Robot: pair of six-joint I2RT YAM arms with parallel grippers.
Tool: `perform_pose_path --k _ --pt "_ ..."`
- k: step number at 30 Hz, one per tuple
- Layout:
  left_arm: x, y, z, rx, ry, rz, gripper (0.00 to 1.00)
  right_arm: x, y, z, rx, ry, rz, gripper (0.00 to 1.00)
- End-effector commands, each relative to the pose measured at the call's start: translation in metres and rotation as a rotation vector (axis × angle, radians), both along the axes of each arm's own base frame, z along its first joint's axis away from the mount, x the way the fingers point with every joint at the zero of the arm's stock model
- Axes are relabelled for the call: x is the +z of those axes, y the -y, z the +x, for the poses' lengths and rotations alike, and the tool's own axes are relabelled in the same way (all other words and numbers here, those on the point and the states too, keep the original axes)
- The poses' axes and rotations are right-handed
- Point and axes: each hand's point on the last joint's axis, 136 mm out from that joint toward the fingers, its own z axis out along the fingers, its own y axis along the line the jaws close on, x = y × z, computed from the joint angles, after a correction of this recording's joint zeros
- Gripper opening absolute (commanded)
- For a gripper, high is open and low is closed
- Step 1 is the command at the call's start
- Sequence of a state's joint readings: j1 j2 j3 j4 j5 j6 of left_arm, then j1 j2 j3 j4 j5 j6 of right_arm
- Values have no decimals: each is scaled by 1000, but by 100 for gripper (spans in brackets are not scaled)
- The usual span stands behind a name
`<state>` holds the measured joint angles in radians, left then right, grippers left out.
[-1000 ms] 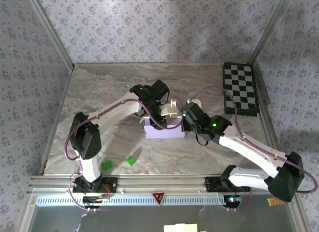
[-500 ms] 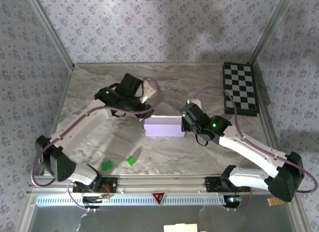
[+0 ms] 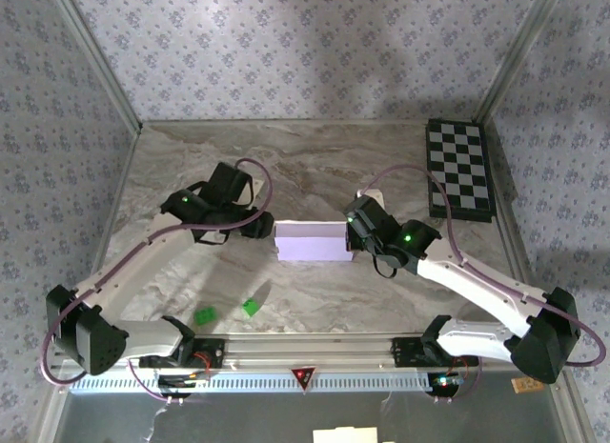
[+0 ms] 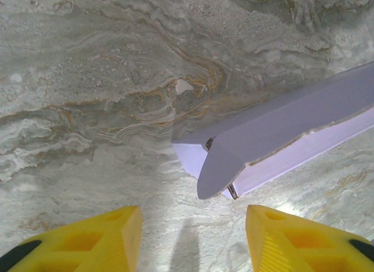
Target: Fold the paper box
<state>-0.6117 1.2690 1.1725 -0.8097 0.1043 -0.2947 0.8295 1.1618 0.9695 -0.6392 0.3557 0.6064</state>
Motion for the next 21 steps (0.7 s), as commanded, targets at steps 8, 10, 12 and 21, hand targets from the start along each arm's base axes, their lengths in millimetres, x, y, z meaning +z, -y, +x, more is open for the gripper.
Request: perform_pose_path --k 8,10,12,21 --pt "-6 27 6 -37 -40 -27 41 3 0 -3 -3 -16 -7 0" --pt "-7 29 5 -47 -45 -18 35 4 0 -3 -3 -15 -8 0" --pt "-8 30 5 -48 -48 -16 30 4 0 -3 -4 -14 -8 0" --pt "-3 38 2 -41 -78 -56 13 2 -3 -1 -2 -23 -13 0"
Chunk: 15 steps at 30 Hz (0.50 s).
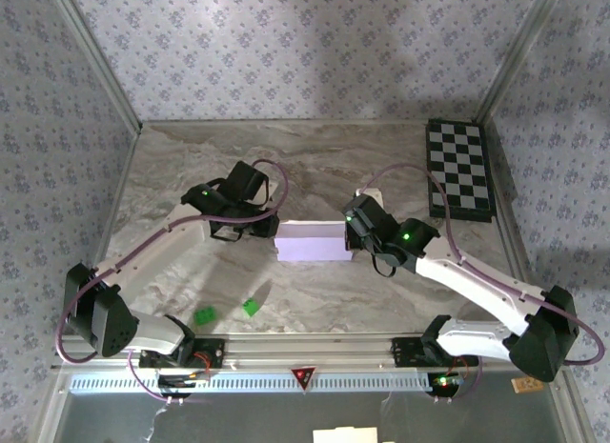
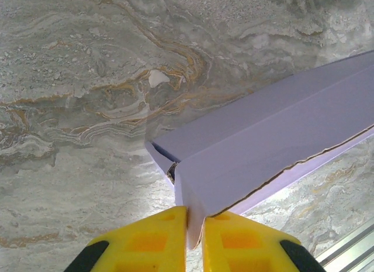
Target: Fold the paper box
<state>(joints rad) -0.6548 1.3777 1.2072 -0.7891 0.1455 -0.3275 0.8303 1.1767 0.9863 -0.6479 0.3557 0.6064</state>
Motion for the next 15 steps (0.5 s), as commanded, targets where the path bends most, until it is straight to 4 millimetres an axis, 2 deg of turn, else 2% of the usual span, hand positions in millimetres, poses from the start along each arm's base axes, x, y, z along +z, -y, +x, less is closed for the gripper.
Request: perform_pose_path --k 1,6,15 --pt "16 11 0 3 -8 -54 13 0 0 -3 -4 -21 -11 0" --pt "19 13 0 32 -29 -80 10 1 -2 -2 -3 -23 -13 0" --pt "13 18 1 71 -79 -99 9 -1 -3 -1 -3 -31 -21 0"
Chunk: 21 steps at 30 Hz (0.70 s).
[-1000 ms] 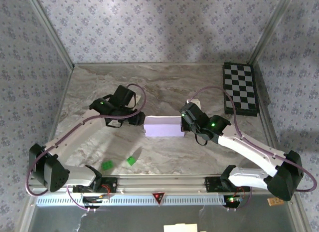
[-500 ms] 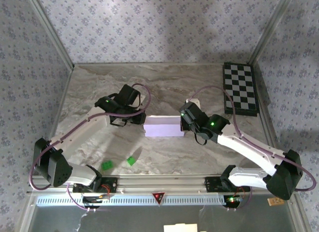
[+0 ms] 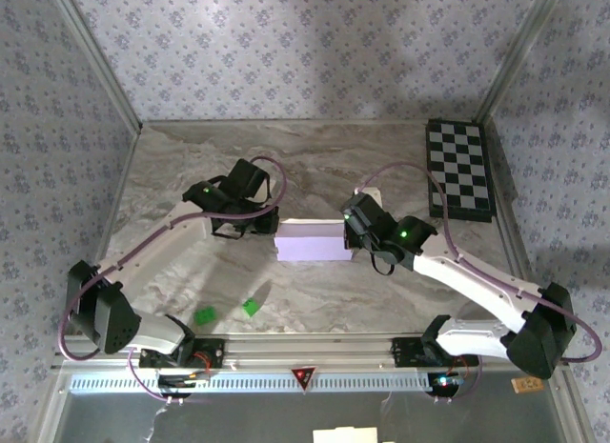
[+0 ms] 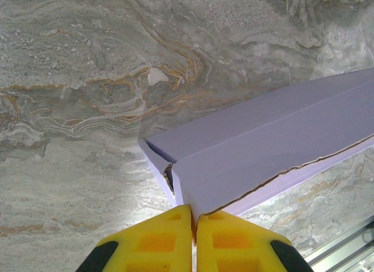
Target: Fold the paper box
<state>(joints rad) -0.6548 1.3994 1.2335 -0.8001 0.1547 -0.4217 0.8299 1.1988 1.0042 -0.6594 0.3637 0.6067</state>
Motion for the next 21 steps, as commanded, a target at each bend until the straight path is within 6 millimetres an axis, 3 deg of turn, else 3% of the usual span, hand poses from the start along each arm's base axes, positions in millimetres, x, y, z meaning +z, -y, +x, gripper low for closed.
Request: perform_pose_path --k 1,10,21 --pt "12 16 -1 -5 -29 -74 9 0 -2 -3 0 -24 -6 0" --pt "16 23 1 2 -57 -116 8 -4 -2 -3 0 -36 -15 0" --pt "22 20 3 29 -68 -115 0 -5 -1 -2 -4 -42 -16 0"
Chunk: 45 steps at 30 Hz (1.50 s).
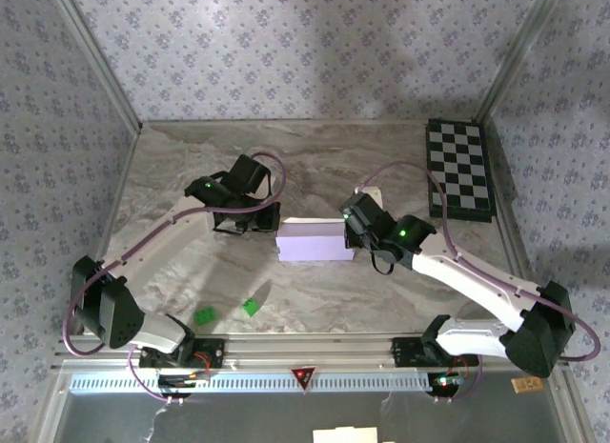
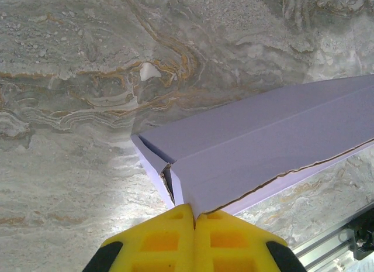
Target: Fold the paper box
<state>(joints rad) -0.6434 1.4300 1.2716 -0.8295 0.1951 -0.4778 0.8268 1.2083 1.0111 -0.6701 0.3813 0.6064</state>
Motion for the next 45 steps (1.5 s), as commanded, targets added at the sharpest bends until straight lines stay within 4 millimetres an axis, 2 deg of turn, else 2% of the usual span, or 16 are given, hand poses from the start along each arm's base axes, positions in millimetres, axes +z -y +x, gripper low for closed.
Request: perform_pose_path --k 1,8,14,19,31,36,38,41,45 --pt "20 16 2 -1 -11 -87 0 -3 -5 -4 10 -42 6 0" --pt "23 10 4 34 -21 -94 0 -3 -3 -4 7 -47 3 0" --pt "4 5 -1 25 -49 -49 0 -4 -3 -3 6 -43 4 0" --pt "-16 -8 -4 22 -69 43 0 -5 -4 -3 7 -41 7 0" --pt "-27 -27 -8 42 -63 131 0 -7 -4 -4 9 -47 2 0" --pt "-30 -29 -12 39 -68 144 0 -11 -3 -6 11 -51 -6 0" --pt "-31 -34 -13 52 -56 172 4 -14 -2 -7 12 -47 -7 0" --pt "-22 -38 -12 69 -16 157 11 -19 -1 -9 14 -43 -5 0" --pt "5 -32 -8 93 58 61 21 -23 -1 -12 20 -47 -9 0"
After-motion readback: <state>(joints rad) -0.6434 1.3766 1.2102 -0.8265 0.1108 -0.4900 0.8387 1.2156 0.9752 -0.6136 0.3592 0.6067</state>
